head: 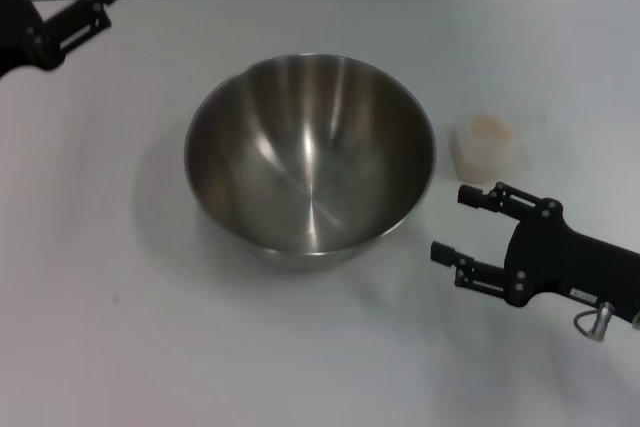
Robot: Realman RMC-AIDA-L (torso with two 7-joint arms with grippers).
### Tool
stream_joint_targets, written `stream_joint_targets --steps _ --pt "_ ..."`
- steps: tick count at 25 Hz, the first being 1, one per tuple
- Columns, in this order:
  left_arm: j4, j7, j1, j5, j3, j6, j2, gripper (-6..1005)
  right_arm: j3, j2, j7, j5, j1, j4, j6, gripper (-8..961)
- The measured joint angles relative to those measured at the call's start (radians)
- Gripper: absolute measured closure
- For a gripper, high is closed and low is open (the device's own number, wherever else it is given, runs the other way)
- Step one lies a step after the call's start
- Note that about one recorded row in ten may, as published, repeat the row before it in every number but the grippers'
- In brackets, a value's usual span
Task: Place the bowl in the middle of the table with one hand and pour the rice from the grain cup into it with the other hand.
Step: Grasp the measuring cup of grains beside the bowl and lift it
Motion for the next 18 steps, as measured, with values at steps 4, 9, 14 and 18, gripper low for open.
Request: stream_joint_targets --steps 4,9,14,18 --pt "-0.035 0.051 0.033 0.015 0.000 0.008 0.012 190 0.045 0.001 0.000 0.001 0.003 0.003 0.002 178" --pt "-0.025 0.078 0.101 0.026 -0.002 0.062 0.032 191 0.085 0.002 0.000 0.002 0.004 0.012 0.003 178" --pt "-0.014 0.014 0.134 0.114 0.000 0.188 0.070 192 0.124 0.002 0.000 0.002 0.006 0.025 0.006 177" --pt "-0.010 0.003 0.139 0.182 -0.001 0.265 0.087 193 0.145 0.001 0.000 0.003 0.000 0.026 0.014 177"
